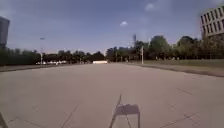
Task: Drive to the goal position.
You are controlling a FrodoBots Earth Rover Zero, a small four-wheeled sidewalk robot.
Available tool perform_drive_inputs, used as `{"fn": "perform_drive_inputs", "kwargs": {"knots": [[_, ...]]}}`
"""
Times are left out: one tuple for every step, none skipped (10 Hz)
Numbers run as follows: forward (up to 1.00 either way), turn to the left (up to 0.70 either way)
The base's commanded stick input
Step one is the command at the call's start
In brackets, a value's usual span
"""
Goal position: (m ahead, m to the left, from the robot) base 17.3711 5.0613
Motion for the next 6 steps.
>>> {"fn": "perform_drive_inputs", "kwargs": {"knots": [[1.00, -0.06], [1.00, -0.08], [1.00, -0.08], [1.00, -0.08], [1.00, -0.09], [1.00, -0.08]]}}
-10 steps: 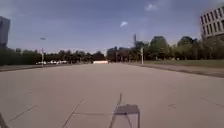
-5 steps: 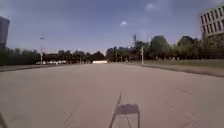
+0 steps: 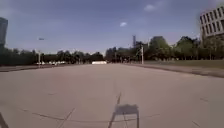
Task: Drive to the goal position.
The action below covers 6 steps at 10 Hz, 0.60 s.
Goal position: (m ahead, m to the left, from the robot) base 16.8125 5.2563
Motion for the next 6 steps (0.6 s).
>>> {"fn": "perform_drive_inputs", "kwargs": {"knots": [[1.00, -0.08], [1.00, -0.08], [1.00, -0.08], [1.00, -0.07], [1.00, -0.08], [1.00, -0.07]]}}
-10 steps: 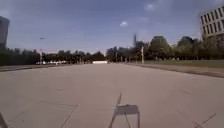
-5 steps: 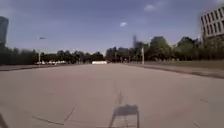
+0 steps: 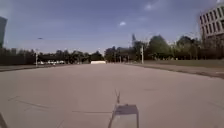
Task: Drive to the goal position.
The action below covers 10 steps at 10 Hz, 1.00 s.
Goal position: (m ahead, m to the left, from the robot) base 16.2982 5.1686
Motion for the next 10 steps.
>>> {"fn": "perform_drive_inputs", "kwargs": {"knots": [[1.00, -0.07], [1.00, -0.08], [1.00, -0.07], [1.00, -0.07], [1.00, -0.07], [1.00, -0.07], [1.00, -0.07], [1.00, -0.07], [1.00, -0.07], [1.00, -0.07]]}}
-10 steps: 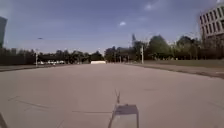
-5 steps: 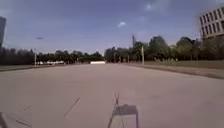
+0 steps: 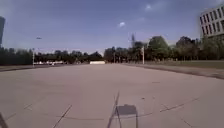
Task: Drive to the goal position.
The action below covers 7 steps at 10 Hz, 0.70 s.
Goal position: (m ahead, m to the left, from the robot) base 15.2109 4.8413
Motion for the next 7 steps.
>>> {"fn": "perform_drive_inputs", "kwargs": {"knots": [[1.00, -0.06], [1.00, 0.00], [1.00, 0.01], [1.00, 0.01], [1.00, 0.01], [1.00, 0.01], [1.00, 0.01]]}}
